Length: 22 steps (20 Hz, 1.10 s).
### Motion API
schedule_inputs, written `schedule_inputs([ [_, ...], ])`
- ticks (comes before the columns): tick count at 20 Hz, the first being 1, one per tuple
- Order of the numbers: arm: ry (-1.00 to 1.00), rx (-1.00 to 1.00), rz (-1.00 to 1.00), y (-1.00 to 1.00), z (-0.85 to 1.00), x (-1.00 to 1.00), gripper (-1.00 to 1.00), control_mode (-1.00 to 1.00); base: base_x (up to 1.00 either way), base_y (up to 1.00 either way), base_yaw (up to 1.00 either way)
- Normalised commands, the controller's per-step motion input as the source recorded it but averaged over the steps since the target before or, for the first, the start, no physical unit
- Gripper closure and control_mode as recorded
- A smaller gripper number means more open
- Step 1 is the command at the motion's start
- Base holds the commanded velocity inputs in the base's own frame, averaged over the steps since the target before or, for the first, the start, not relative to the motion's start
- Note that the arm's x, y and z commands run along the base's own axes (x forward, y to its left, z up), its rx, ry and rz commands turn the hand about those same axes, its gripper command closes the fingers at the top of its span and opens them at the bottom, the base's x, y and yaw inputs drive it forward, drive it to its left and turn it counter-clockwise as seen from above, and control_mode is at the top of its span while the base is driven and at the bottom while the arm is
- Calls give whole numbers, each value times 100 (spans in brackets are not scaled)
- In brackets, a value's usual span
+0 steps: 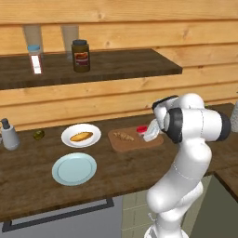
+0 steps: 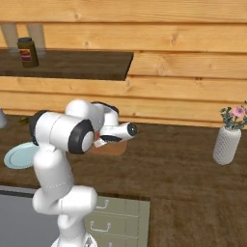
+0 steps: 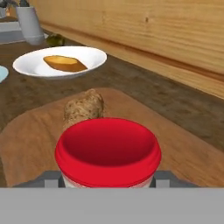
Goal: From the different types of pastries on the counter, select a croissant and place it on the cutting board. Then retrieve a jar of jam from the cabinet and place it alongside the croissant on the cutting board.
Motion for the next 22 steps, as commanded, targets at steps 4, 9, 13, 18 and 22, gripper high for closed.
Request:
schedule_inputs([
  [4, 0, 7, 13, -5, -4, 27, 100, -100, 0, 0, 0],
  [9, 0, 7, 13, -1, -11, 38, 100, -100, 0, 0, 0],
  [13, 0, 11, 14, 0, -28, 31, 100, -100, 0, 0, 0],
  [18, 0, 10, 13, -2, -20, 20, 100, -100, 0, 0, 0],
  [22, 0, 5, 10, -1, -7, 14, 100, -100, 0, 0, 0],
])
